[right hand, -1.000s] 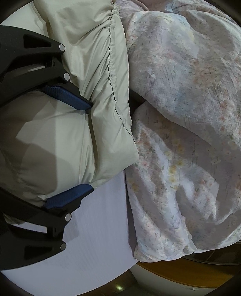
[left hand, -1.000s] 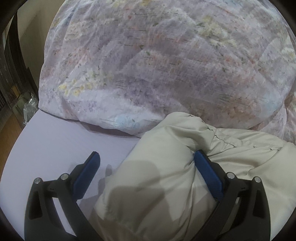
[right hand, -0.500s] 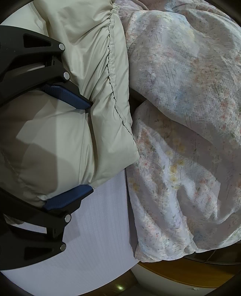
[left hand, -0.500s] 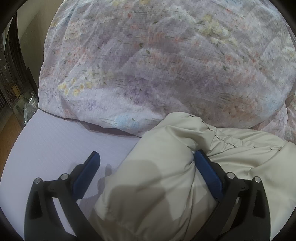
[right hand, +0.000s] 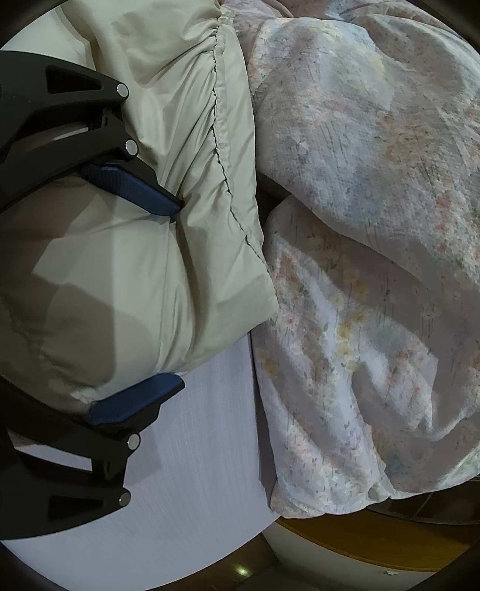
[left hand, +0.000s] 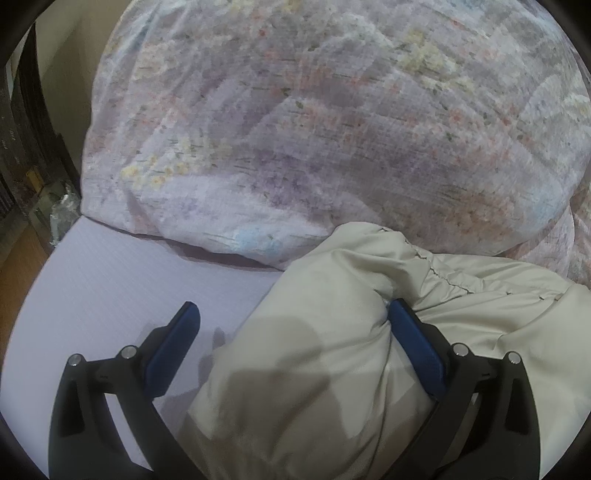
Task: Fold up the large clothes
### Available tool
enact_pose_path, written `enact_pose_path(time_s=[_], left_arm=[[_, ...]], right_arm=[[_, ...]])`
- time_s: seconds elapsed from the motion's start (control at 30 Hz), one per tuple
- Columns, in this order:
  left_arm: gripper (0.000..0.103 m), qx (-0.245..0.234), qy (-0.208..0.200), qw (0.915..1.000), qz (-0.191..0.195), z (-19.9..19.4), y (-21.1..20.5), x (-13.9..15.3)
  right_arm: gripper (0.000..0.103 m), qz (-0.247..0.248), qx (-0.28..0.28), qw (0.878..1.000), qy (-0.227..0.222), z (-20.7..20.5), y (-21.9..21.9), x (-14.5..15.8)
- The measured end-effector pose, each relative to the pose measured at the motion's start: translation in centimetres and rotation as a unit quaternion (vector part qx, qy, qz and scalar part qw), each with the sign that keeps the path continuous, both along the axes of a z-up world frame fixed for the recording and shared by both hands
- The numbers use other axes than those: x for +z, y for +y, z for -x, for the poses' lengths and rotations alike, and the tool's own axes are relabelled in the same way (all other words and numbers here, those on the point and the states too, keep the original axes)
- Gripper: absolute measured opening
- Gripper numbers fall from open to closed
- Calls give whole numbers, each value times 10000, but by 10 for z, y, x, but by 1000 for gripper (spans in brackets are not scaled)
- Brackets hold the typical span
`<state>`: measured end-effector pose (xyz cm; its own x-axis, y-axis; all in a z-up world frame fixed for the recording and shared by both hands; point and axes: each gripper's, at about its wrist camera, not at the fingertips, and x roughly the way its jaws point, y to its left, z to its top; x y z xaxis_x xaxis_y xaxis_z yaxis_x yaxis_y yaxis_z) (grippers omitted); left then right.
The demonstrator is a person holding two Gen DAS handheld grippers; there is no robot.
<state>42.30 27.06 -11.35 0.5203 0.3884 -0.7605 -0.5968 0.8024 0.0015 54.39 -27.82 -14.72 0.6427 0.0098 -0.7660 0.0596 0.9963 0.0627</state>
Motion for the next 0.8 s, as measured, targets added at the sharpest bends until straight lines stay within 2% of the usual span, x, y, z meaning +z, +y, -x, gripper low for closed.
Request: enact_pose_path(time_s=[0.07,0.2,0.3,0.4,0.5,0.63,0.8], left_arm=[[101,53,12,10000,82,13,-4,5],[101,-6,-188,9984,529,57,-5,16],[101,21,-329,9963,794,92,-5,24],[101,54,-412,9964,744,135,-9,32],[101,67,-434,9968,668,166,-11,32],[100,91,-438,9929,1103,191,-12,17],[99,30,-472,9862,1589,193,-21,-3]], right_arm=[[90,-53,-54,9999,78,7,-4,4],[90,-286,-222,9993,70,42,-18,20],[90,-860,-432,9952,183,81,-39,31],[89,-1222,-700,9897,240,116,-58,38],[89,-1782,-857,9793,444,149,-82,34],[89,-2694,-857,9555,845,164,-90,14],[83,-3154,-602,9411,1056,167,-78,1]])
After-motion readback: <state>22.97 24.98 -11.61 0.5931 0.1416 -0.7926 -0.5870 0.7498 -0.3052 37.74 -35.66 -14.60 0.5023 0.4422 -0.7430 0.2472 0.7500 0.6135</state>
